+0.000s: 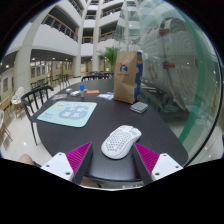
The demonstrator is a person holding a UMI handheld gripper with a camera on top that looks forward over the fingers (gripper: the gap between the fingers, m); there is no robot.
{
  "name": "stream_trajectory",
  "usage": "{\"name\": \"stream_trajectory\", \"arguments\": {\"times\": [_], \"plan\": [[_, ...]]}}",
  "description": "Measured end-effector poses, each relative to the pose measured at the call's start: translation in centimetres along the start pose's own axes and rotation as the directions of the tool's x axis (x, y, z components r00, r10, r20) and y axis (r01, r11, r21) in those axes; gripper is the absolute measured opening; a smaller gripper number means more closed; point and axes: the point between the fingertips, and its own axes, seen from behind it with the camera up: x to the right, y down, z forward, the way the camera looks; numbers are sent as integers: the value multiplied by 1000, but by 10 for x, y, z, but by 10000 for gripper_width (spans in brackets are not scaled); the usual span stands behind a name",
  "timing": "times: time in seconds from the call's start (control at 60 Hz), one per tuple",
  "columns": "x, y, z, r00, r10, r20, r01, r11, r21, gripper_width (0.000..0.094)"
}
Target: Arrange mouse
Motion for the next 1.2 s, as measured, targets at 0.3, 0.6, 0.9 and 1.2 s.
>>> {"name": "stream_trajectory", "arguments": {"times": [0.3,0.6,0.9,1.2], "plan": [[19,-26,68,994,74,-85,-75,997,-11,607],[21,-75,43,978,172,-120,-166,985,53,343],[-178,-200,55,996,93,17,-95,975,199,342],[-226,-110,152,996,86,-24,-88,992,-91,366]]}}
